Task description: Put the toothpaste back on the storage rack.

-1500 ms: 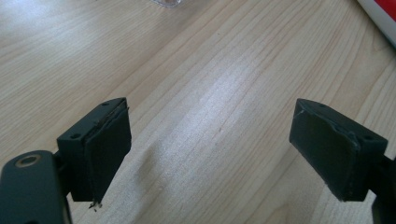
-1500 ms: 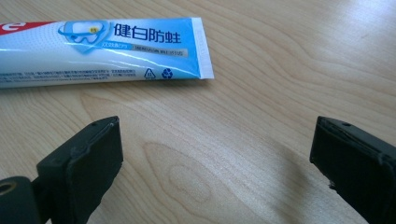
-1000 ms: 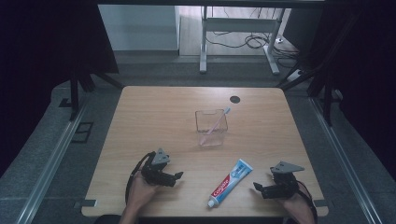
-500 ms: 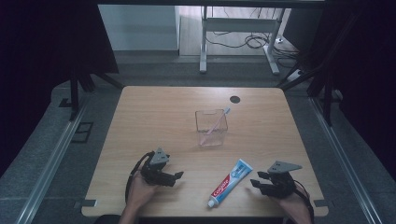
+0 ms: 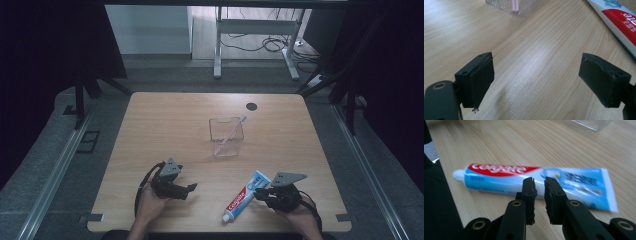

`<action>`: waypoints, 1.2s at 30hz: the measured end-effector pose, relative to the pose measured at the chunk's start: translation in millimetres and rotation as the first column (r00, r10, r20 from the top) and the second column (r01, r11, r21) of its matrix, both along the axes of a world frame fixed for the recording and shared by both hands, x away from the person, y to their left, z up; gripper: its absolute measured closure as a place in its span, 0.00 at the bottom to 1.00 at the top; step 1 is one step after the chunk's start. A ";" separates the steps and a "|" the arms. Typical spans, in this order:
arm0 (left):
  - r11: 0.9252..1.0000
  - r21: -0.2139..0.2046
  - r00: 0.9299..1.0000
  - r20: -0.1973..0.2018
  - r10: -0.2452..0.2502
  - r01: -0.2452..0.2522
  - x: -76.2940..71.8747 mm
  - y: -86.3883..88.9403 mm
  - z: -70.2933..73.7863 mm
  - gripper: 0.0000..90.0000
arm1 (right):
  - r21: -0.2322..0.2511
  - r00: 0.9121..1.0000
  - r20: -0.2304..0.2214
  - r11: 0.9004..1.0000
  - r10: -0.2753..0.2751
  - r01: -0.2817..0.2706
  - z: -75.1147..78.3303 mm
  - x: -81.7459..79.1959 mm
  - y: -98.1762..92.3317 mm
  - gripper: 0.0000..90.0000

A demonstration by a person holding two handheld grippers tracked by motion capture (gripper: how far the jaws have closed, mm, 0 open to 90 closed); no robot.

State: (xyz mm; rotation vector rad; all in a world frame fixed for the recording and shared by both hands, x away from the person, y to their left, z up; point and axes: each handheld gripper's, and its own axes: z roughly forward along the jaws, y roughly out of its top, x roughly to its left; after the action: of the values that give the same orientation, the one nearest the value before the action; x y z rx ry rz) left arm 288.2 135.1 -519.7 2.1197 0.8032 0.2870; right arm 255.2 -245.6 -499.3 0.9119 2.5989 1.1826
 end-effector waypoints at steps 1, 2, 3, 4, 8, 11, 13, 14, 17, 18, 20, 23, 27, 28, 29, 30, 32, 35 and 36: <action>1.000 0.000 1.000 -0.001 0.000 0.000 0.1 -0.1 -0.1 0.15 | 0.001 1.000 -0.008 1.000 0.000 0.000 0.6 0.3 3.9 0.90; 1.000 0.003 1.000 0.000 0.001 -0.001 0.0 -0.2 -0.1 0.15 | 0.006 1.000 -0.020 1.000 -0.001 0.001 1.0 0.6 7.6 0.91; 1.000 0.004 1.000 0.000 0.001 -0.001 0.0 -0.1 -0.1 0.15 | 0.013 1.000 -0.030 1.000 -0.001 0.001 1.3 1.1 11.1 0.93; 1.000 0.003 1.000 0.000 0.001 -0.001 0.0 0.0 -0.1 0.15 | 0.019 0.999 -0.040 1.000 0.001 0.000 1.7 1.4 14.5 0.94; 1.000 0.001 1.000 0.002 0.001 -0.001 -0.1 0.3 0.4 0.15 | 0.023 0.998 -0.059 1.000 0.018 -0.017 2.4 1.9 29.3 1.00; 1.000 0.003 1.000 0.003 0.000 0.000 -0.1 0.2 0.5 0.15 | 0.010 0.997 -0.071 0.999 0.033 -0.033 1.2 2.9 41.3 1.00; 1.000 0.006 1.000 0.004 -0.001 0.001 -0.1 0.1 0.3 0.15 | 0.002 0.996 -0.077 0.999 0.041 -0.041 0.3 4.0 49.2 1.00; 1.000 0.010 1.000 0.004 -0.002 0.002 -0.1 0.0 0.3 0.15 | 0.002 0.996 -0.082 0.999 0.045 -0.045 0.0 4.5 52.2 1.00; 1.000 0.016 1.000 0.003 -0.008 0.008 -0.5 -0.3 0.4 0.15 | -0.007 0.993 -0.098 0.998 0.064 -0.065 -1.4 6.8 64.8 1.00; 1.000 0.017 1.000 0.004 -0.008 0.008 -0.7 -0.7 0.3 0.15 | -0.007 0.992 -0.104 0.998 0.068 -0.070 -2.0 7.5 68.7 1.00; 1.000 0.019 1.000 0.004 -0.009 0.009 -0.9 -0.9 0.3 0.15 | -0.011 0.990 -0.117 0.997 0.078 -0.080 -3.4 8.3 75.6 1.00; 1.000 0.022 1.000 0.006 -0.013 0.013 -1.3 -0.7 0.5 0.15 | -0.028 0.987 -0.131 0.995 0.088 -0.093 -5.8 7.6 82.9 1.00; 1.000 0.019 1.000 0.006 -0.013 0.013 -1.5 -0.1 1.0 0.15 | -0.038 0.985 -0.148 0.995 0.086 -0.093 -8.9 5.9 81.8 1.00; 1.000 0.018 1.000 0.006 -0.012 0.012 -1.5 0.0 1.0 0.15 | -0.037 0.985 -0.148 0.995 0.085 -0.092 -9.0 5.7 80.2 1.00; 1.000 0.018 1.000 0.006 -0.012 0.012 -1.5 -0.1 0.8 0.15 | -0.040 0.986 -0.148 0.995 0.081 -0.088 -8.7 5.0 78.8 1.00; 1.000 0.019 1.000 0.006 -0.013 0.013 -1.4 -0.2 0.7 0.15 | -0.043 0.986 -0.148 0.995 0.083 -0.090 -8.6 4.6 77.2 1.00; 1.000 0.021 1.000 0.005 -0.015 0.015 -1.5 -0.7 0.4 0.15 | -0.048 0.985 -0.147 0.994 0.086 -0.094 -8.5 3.7 74.2 1.00; 0.999 0.031 1.000 0.003 -0.023 0.023 -1.6 -1.1 0.1 0.15 | -0.056 0.984 -0.155 0.993 0.093 -0.103 -7.7 1.5 70.8 1.00; 0.999 0.033 1.000 0.002 -0.024 0.024 -1.7 -1.2 0.0 0.15 | -0.061 0.984 -0.153 0.992 0.095 -0.106 -7.7 0.5 69.7 1.00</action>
State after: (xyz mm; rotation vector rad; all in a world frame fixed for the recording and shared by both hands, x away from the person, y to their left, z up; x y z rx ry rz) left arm 286.6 133.9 -519.7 2.1581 0.7758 0.2921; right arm 255.7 -175.9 -507.0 0.8980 2.8170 1.0778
